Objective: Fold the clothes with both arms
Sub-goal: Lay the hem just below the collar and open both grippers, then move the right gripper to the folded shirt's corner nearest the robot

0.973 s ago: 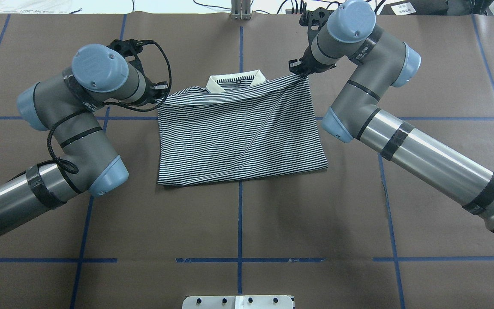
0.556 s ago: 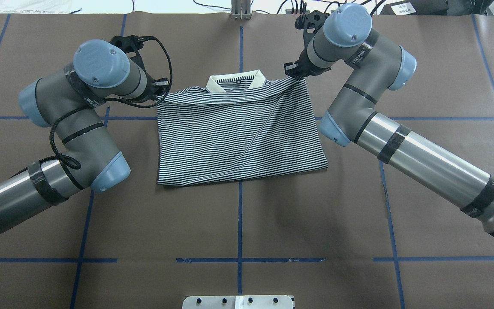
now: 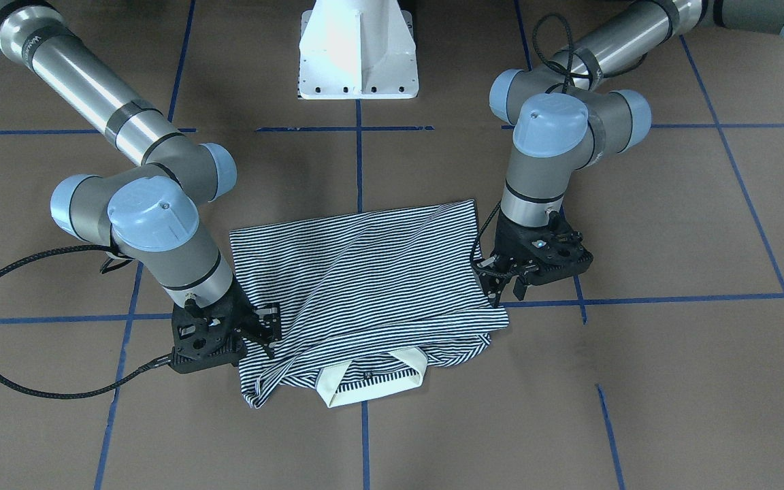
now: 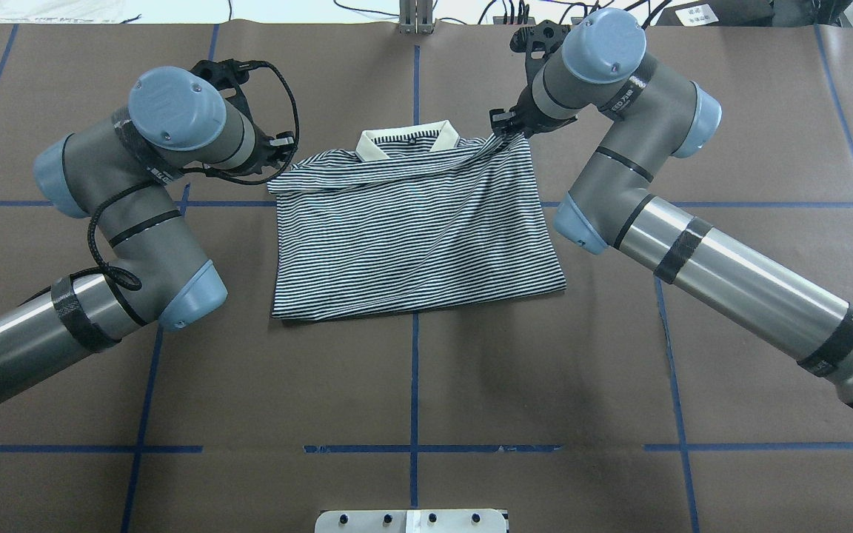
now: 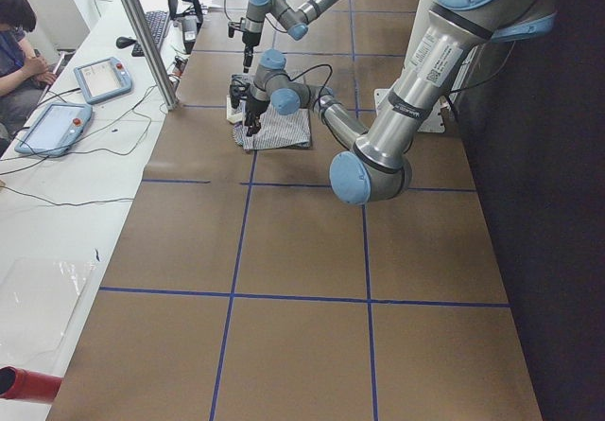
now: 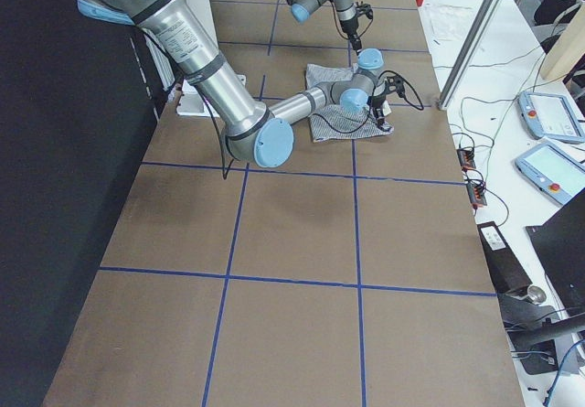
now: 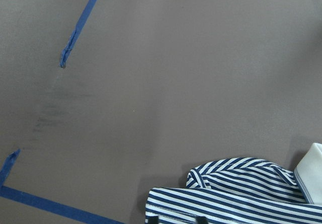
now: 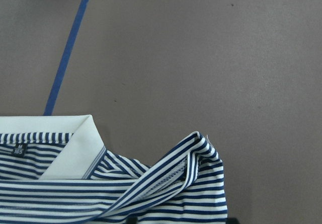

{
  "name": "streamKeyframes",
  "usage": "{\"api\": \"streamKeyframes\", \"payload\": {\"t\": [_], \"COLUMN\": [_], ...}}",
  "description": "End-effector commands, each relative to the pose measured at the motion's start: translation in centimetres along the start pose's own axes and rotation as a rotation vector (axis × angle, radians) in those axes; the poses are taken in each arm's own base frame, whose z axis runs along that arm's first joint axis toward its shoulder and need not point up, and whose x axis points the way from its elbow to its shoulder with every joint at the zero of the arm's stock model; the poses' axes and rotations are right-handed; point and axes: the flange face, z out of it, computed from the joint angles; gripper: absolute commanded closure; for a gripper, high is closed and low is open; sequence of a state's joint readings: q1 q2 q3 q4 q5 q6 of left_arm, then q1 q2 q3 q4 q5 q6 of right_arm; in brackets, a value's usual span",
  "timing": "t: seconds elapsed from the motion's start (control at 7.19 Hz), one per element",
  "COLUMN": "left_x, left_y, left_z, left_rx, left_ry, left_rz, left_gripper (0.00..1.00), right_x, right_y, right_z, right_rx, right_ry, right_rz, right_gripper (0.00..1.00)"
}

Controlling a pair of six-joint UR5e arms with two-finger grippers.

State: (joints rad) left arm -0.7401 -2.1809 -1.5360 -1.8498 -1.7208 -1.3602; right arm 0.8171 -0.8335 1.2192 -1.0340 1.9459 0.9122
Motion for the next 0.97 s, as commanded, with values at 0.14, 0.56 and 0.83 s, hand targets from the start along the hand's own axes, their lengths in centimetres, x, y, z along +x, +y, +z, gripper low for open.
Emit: {"api": "streamKeyframes", "payload": {"t": [0.14, 0.56, 0.83], "left_x": [0.9, 1.4, 1.2], "left_y": [0.0, 0.2, 0.2], "left_z": [-2.0, -3.7, -3.6], "left_rx": [0.004, 0.011, 0.009], "left_ry": [0.032, 0.063, 0.06], "left_rz": [-0.003, -0.02, -0.02], "left_gripper": [0.0, 0.0, 0.0], "right_x": [4.0, 2.4, 2.0], "right_y": [9.9, 17.5, 18.1], "right_z": [-1.7, -1.5, -1.1], "right_rx": [-0.06, -0.134, -0.143], "right_ry": [-0.038, -0.067, -0.066], "right_rz": [0.002, 0.038, 0.035], "right_gripper": [0.0, 0.03, 0.35]}}
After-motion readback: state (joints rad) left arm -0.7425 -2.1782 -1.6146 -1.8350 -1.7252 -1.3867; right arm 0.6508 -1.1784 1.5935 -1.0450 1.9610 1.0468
